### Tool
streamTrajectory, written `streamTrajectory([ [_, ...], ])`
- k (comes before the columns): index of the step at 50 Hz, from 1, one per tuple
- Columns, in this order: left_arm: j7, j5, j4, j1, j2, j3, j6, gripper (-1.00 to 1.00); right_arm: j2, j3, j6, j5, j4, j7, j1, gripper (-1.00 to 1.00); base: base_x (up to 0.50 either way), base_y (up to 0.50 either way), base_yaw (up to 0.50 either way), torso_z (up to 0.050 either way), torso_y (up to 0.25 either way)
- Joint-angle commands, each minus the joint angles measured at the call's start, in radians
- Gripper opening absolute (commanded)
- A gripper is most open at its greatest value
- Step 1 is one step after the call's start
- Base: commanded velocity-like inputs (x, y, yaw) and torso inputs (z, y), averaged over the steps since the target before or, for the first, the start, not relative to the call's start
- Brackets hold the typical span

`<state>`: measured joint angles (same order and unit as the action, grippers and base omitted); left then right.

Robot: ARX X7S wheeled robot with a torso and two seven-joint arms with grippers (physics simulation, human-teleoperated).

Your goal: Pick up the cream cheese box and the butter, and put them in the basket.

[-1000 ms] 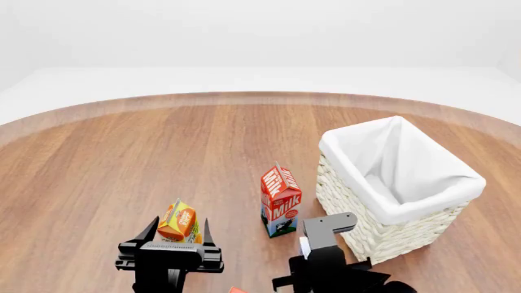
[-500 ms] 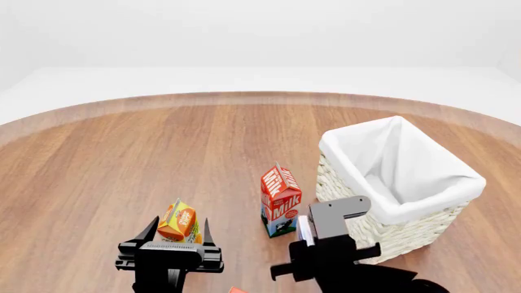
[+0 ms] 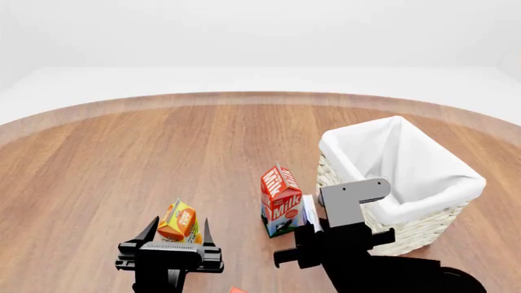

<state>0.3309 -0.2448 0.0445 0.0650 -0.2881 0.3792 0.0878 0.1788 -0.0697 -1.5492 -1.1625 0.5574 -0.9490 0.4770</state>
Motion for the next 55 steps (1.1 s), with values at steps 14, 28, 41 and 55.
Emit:
streamTrajectory([
  [14, 0.004, -0.006, -0.001, 0.005, -0.004, 0.008, -0.003, 1.0, 0.085, -0.008, 0.045, -0.483, -0.076, -0.433, 0.208, -1.0, 0.0, 0.0, 0.0, 0.0, 0.0],
  [28, 0.003, -0.004, 0.019, 0.009, -0.002, 0.013, 0.012, 1.0, 0.139, -0.055, 0.103, -0.619, -0.113, -0.538, 0.315, -1.0, 0.0, 0.0, 0.0, 0.0, 0.001],
  [41, 0.008, -0.006, 0.019, 0.011, -0.005, 0.015, 0.012, 1.0, 0.186, -0.077, 0.146, -0.656, -0.165, -0.553, 0.377, -1.0, 0.0, 0.0, 0.0, 0.0, 0.001],
  [55, 0.013, -0.01, 0.011, 0.01, -0.01, 0.017, 0.007, 1.0, 0.249, -0.127, 0.195, -0.73, -0.215, -0.593, 0.478, -1.0, 0.0, 0.0, 0.0, 0.001, 0.001],
])
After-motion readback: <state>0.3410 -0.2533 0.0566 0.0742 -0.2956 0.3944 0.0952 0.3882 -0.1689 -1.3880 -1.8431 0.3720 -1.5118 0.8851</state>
